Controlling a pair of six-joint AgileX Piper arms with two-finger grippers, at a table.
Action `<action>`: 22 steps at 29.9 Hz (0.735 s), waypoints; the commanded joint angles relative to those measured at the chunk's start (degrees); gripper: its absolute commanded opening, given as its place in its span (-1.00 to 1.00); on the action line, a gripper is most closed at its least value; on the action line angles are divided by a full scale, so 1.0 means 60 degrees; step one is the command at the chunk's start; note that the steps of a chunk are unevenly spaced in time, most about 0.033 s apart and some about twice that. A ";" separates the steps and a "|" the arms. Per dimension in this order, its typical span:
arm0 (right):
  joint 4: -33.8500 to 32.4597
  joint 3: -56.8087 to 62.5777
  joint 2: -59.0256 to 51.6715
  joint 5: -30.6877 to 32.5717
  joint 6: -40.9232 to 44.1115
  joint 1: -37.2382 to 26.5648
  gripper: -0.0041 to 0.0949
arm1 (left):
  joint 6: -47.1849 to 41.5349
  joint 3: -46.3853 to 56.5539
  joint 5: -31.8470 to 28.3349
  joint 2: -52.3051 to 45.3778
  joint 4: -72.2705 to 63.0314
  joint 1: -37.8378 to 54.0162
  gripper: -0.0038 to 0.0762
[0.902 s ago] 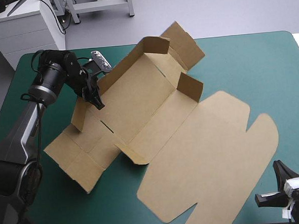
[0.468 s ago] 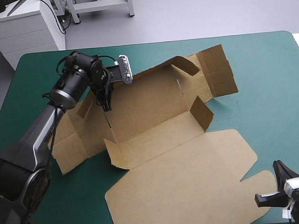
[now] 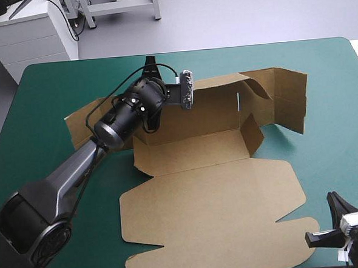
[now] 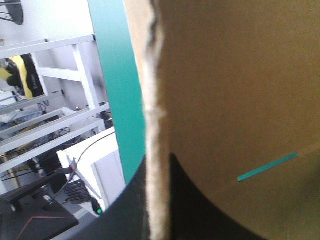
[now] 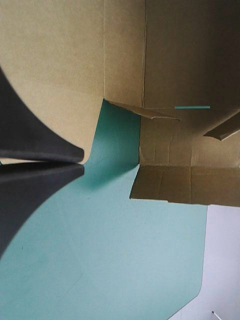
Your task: Fold the box
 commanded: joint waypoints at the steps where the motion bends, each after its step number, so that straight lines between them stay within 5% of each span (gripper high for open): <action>1: 0.0037 -0.0290 -0.0003 -0.0721 -0.0013 0.0006 -0.96 | -0.0881 0.0090 -0.0386 -0.0475 0.1581 -0.0732 -0.92; 12: 0.0037 -0.0290 -0.0003 -0.0721 -0.0013 0.0006 -0.96 | -0.4995 0.3035 -0.2047 -0.1650 0.5414 -0.1727 -0.92; 22: 0.0065 -0.0290 -0.0003 -0.0721 -0.0013 0.0006 -0.96 | -0.8527 0.5631 -0.2066 -0.2810 0.9113 -0.2035 -0.92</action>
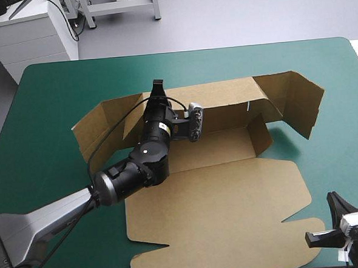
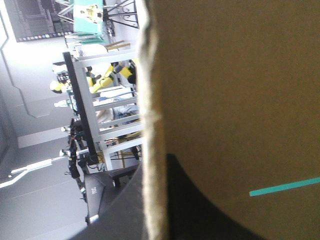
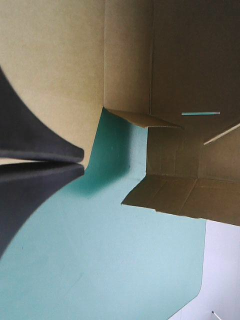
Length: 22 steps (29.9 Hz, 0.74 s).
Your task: Fold the box
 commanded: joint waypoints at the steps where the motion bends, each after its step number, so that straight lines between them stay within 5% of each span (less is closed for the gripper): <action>1: 0.0065 -0.0290 -0.0003 -0.0721 -0.0013 0.0006 -0.96 | -0.1471 0.0646 -0.0010 -0.0798 0.2162 -0.0083 -0.92; 16: 0.0101 -0.0290 -0.0003 -0.0721 -0.0030 0.0006 -0.96 | -0.5259 0.2033 0.0816 -0.1132 0.4423 -0.1014 -0.92; 22: 0.0101 -0.0290 -0.0003 -0.0737 -0.0166 0.0006 -0.96 | -0.5531 0.2048 0.0854 -0.1132 0.4423 -0.1018 -0.92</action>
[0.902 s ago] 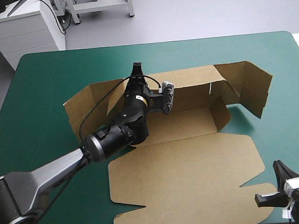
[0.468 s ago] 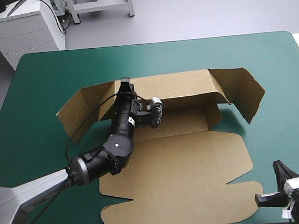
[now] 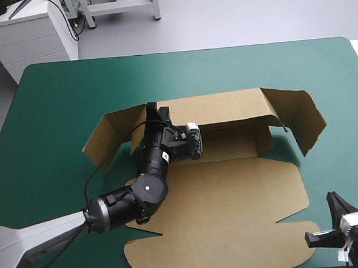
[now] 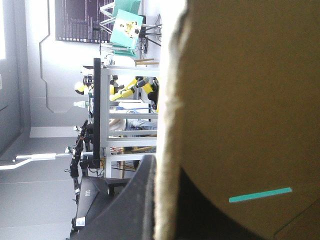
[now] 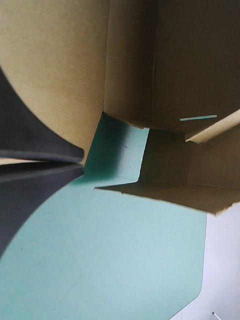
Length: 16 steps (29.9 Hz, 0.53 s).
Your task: Fold the box
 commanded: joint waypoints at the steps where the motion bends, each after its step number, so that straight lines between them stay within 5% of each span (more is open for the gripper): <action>1: 0.0074 -0.0290 -0.0003 -0.0737 -0.0270 0.0006 -0.96 | -0.0327 -0.0229 0.0447 -0.0447 0.1391 -0.0070 -0.92; 16: 0.0401 -0.2491 0.2694 -0.0044 0.0325 0.0006 -0.95 | -0.0233 -0.0229 0.0447 -0.0203 0.1391 -0.0051 -0.92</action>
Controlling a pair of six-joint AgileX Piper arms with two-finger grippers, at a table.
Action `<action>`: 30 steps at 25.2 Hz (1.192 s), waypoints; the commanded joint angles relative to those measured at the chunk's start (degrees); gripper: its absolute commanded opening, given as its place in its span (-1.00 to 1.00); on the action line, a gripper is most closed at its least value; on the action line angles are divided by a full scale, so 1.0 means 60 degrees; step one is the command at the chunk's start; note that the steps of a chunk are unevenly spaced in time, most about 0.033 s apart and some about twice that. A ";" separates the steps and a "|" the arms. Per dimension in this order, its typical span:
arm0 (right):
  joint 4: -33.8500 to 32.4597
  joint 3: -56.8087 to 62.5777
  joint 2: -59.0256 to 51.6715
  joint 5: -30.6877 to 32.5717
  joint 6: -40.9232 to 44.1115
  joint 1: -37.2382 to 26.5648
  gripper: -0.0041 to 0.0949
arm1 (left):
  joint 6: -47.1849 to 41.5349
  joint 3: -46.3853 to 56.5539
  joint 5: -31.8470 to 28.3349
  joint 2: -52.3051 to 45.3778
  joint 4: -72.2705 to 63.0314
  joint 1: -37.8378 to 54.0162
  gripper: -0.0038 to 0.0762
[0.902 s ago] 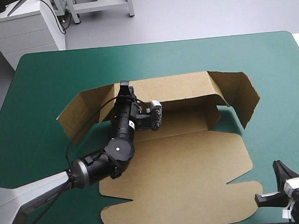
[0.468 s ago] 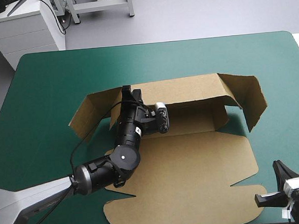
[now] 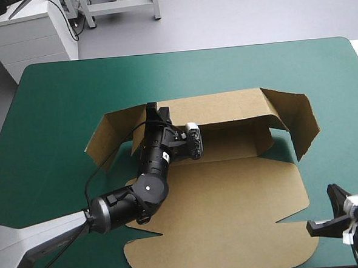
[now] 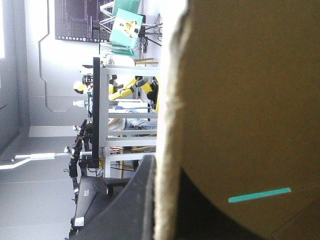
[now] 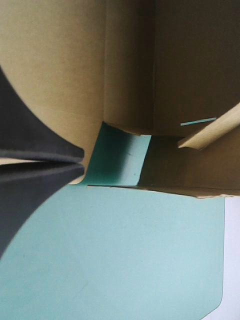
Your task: Fold the box
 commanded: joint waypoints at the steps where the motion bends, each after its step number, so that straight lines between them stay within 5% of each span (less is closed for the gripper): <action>1: 0.0384 -0.1443 0.1341 -0.0638 -0.0076 0.0006 -0.95 | -0.0139 -0.0240 0.0438 -0.0200 0.1383 -0.0051 -0.92; 21: 0.1108 -0.9983 1.1623 0.1005 -0.1147 0.0006 -0.96 | 0.0506 -0.0240 0.0826 0.0121 0.1383 -0.0051 -0.92; 25: 0.1301 -1.2996 1.4799 0.2521 -0.1381 0.0006 -0.96 | 0.0606 -0.0240 0.0826 0.0121 0.1383 -0.0051 -0.92; 27: 0.1360 -1.3937 1.5793 0.3792 -0.1250 0.0006 -0.96 | 0.0606 -0.0240 0.0826 0.0121 0.1383 -0.0051 -0.92; 30: 0.1584 -1.4178 1.6188 0.4233 -0.1089 0.0006 -0.96 | 0.0606 -0.0240 0.0826 0.0121 0.1383 -0.0051 -0.92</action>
